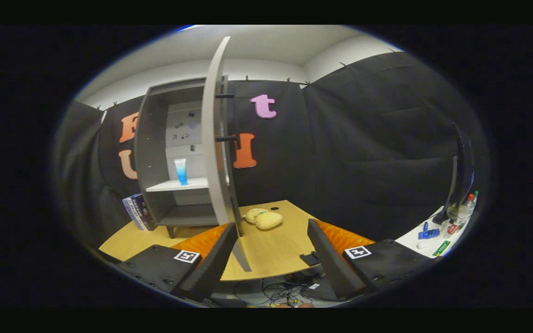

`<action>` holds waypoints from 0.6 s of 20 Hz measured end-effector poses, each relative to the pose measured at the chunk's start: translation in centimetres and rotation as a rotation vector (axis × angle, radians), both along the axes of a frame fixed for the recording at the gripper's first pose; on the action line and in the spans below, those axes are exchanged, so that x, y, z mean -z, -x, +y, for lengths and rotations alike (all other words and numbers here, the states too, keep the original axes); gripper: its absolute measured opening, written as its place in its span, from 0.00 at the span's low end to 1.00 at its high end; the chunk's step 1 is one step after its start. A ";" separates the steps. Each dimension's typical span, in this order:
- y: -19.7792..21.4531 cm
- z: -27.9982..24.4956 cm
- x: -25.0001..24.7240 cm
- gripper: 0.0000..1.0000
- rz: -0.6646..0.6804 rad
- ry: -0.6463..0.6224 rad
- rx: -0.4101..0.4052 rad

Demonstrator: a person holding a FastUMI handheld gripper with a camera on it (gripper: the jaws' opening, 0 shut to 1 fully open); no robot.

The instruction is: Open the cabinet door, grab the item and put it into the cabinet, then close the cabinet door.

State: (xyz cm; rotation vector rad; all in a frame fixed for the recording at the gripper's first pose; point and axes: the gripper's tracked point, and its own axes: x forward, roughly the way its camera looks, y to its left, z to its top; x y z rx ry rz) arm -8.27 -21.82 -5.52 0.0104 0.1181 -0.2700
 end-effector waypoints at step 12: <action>-7.1 -3.9 2.6 0.98 -0.007 -0.052 -0.038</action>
